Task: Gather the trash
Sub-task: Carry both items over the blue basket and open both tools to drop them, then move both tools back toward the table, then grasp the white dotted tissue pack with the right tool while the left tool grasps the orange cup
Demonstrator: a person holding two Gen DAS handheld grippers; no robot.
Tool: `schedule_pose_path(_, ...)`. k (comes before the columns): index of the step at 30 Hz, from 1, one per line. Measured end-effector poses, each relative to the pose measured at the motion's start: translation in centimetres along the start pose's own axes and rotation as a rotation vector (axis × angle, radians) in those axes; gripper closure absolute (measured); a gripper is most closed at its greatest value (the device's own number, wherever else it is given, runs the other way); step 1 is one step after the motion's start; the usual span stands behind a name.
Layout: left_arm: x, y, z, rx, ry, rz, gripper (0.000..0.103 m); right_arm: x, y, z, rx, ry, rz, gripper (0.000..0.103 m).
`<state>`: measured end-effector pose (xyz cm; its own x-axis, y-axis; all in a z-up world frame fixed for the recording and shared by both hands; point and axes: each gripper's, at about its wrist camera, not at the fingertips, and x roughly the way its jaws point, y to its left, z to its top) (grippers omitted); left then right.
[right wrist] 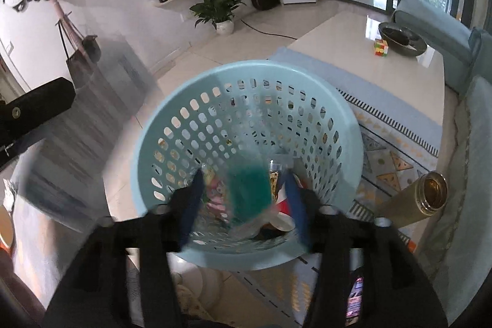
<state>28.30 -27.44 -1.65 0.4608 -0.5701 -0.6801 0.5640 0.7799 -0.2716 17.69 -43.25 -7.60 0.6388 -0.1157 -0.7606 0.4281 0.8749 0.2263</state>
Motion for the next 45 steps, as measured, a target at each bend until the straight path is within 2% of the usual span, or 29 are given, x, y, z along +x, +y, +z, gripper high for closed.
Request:
schedule_pose_path(7, -1.0, 0.4, -0.6, -0.029, -0.005, -0.012, 0.051, -1.6, -0.2, -0.1, 0.003, -0.021, 0.015, 0.043)
schedule_pose_path(14, -6.2, 2.2, -1.7, -0.051, -0.062, -0.008, 0.051, -4.8, 2.6, -0.4, -0.072, -0.06, 0.059, 0.043)
schedule_pose_path(19, -13.3, 4.2, -3.0, -0.078, -0.177, 0.022, 0.049, -9.1, 7.2, -0.9, -0.19, -0.134, 0.11, 0.043)
schedule_pose_path(23, -18.8, 6.5, -4.1, -0.115, -0.259, 0.058, 0.049, -12.7, 12.4, -2.0, -0.307, -0.188, 0.187, 0.043)
schedule_pose_path(30, -27.2, 11.9, -6.5, -0.173, -0.347, 0.196, 0.039, -15.4, 21.6, -4.3, -0.465, -0.188, 0.347, 0.043)
schedule_pose_path(32, -28.6, 13.6, -7.1, -0.19, -0.35, 0.238, 0.031, -15.8, 23.8, -5.1, -0.499, -0.179, 0.398, 0.043)
schedule_pose_path(38, -30.2, 20.4, -9.1, -0.279, -0.299, 0.309, 0.027, -14.7, 29.0, -5.9, -0.552, -0.144, 0.491, 0.043)
schedule_pose_path(42, -28.8, 24.7, -10.4, -0.309, -0.213, 0.344, 0.023, -12.7, 31.8, -5.5, -0.571, -0.098, 0.533, 0.043)
schedule_pose_path(45, -27.2, 27.0, -11.0, -0.324, -0.166, 0.362, 0.023, -11.1, 34.3, -5.4, -0.602, -0.072, 0.541, 0.052)
